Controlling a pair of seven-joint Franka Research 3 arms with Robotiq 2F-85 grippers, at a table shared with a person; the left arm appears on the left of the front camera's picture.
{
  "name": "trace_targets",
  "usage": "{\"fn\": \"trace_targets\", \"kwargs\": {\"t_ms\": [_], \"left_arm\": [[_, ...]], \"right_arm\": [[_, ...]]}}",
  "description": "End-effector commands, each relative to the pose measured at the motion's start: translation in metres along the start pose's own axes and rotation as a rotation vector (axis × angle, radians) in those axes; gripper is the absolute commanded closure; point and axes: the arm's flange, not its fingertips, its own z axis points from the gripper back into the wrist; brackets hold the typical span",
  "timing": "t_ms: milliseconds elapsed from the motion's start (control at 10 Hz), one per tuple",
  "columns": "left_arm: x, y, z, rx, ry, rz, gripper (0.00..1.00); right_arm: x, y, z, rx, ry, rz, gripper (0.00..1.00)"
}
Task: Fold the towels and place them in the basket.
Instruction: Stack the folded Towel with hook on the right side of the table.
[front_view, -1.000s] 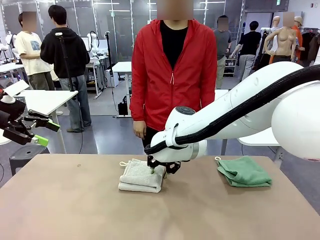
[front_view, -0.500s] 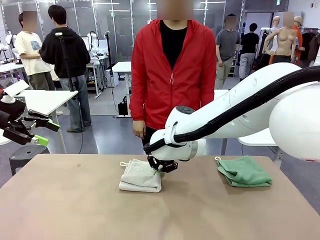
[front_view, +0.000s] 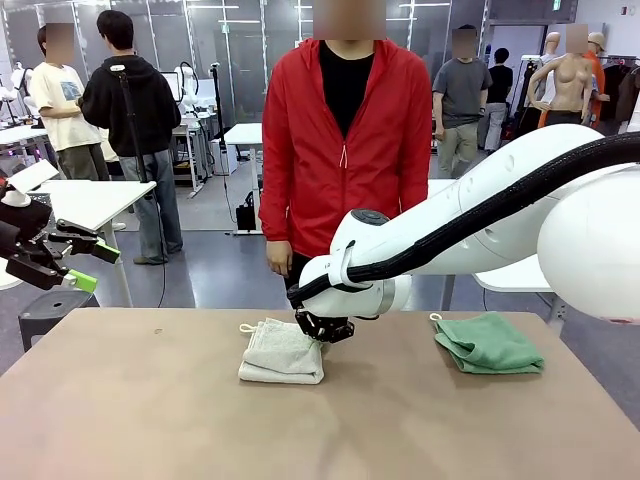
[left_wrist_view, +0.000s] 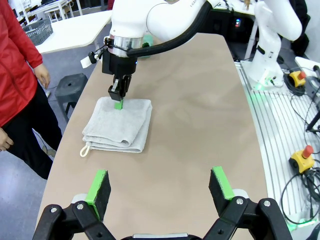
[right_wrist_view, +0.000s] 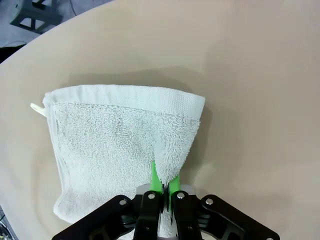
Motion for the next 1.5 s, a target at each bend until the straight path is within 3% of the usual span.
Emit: {"fn": "trace_targets", "kwargs": {"t_ms": [0, 400, 1100, 1400], "left_arm": [[0.001, 0.0, 0.001, 0.001, -0.004, -0.002, 0.0], [0.001, 0.0, 0.001, 0.001, -0.004, -0.002, 0.0], [0.001, 0.0, 0.001, 0.001, -0.004, -0.002, 0.0], [0.001, 0.0, 0.001, 0.001, -0.004, -0.002, 0.0]], "right_arm": [[-0.002, 0.0, 0.0, 0.002, -0.001, -0.001, 1.0], [0.001, 0.0, 0.001, -0.036, 0.024, 0.021, 0.95], [0.02, -0.071, 0.157, -0.167, -0.087, 0.187, 0.95], [0.05, -0.105, 0.204, -0.235, -0.039, 0.237, 0.95]]}}
